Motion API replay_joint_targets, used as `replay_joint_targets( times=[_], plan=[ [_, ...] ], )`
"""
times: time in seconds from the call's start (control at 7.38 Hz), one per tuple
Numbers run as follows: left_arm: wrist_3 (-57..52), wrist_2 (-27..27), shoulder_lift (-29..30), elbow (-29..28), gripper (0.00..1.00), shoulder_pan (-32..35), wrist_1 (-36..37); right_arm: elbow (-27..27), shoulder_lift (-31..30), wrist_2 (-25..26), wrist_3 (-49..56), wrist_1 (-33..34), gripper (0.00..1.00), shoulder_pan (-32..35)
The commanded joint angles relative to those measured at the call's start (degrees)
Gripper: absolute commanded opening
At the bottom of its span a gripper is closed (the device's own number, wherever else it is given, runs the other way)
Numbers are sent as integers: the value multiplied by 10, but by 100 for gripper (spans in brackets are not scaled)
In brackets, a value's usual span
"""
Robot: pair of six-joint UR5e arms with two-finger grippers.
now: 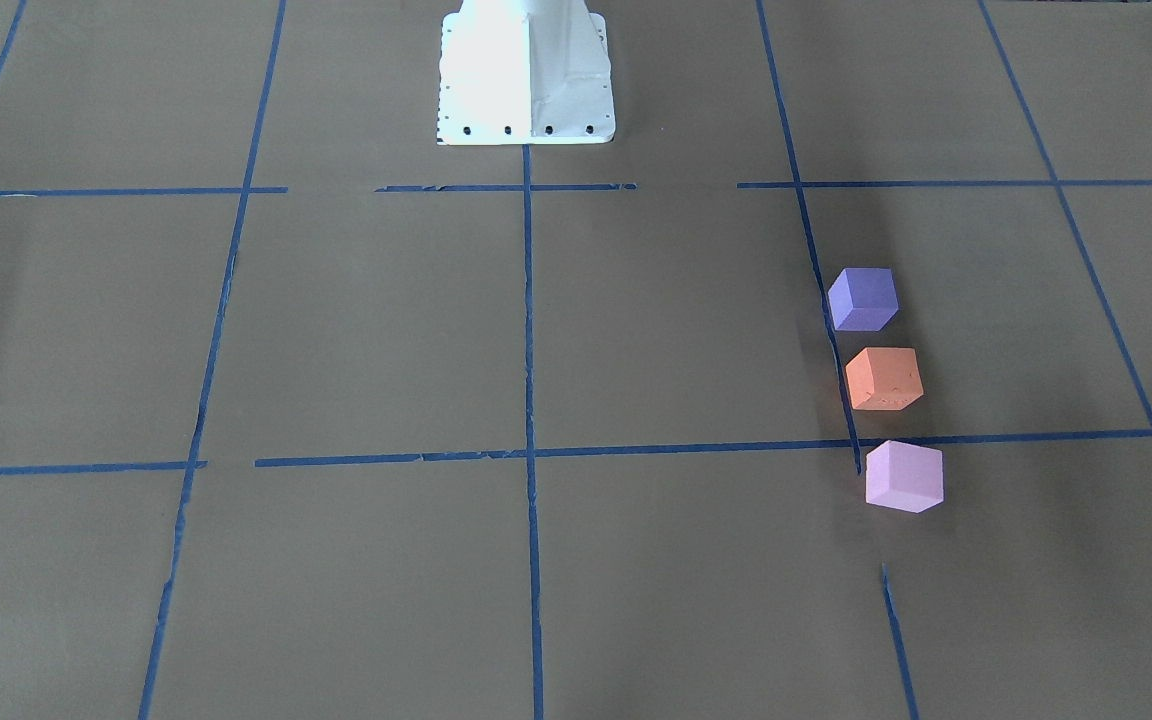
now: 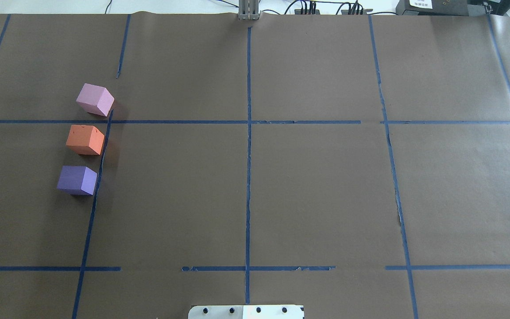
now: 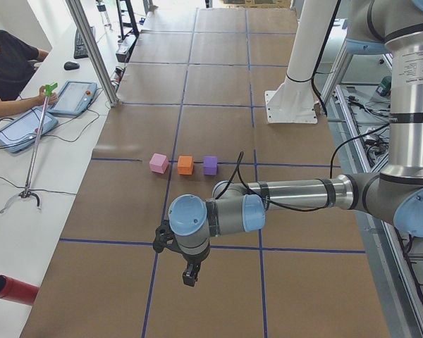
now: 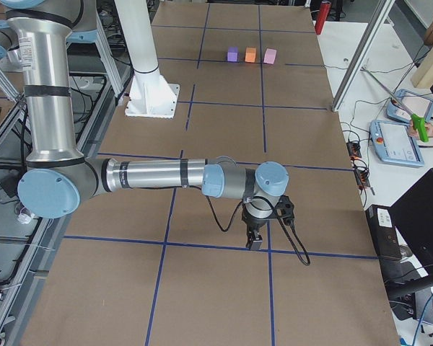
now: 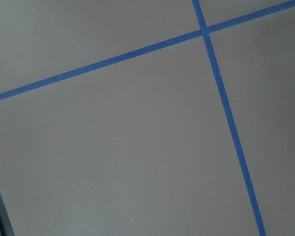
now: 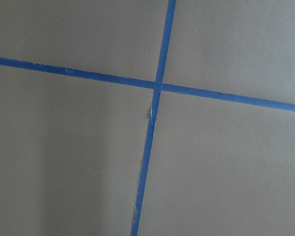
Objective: Arrange blocks in a line
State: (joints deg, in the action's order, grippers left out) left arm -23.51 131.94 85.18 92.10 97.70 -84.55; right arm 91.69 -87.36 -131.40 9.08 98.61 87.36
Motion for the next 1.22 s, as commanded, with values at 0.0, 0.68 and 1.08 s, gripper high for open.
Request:
replay_joint_targets(
  times=[0.0,0.68,1.08],
  plan=[
    [88,2,3,27,100,-1,0,0,0,0,1,0,100,0],
    [140,0,4,33,100,-44,-5,1,0,0,0,0,100,0],
    [136,0,5,31,100,-44,-5,0,0,0,0,0,100,0]
  ],
)
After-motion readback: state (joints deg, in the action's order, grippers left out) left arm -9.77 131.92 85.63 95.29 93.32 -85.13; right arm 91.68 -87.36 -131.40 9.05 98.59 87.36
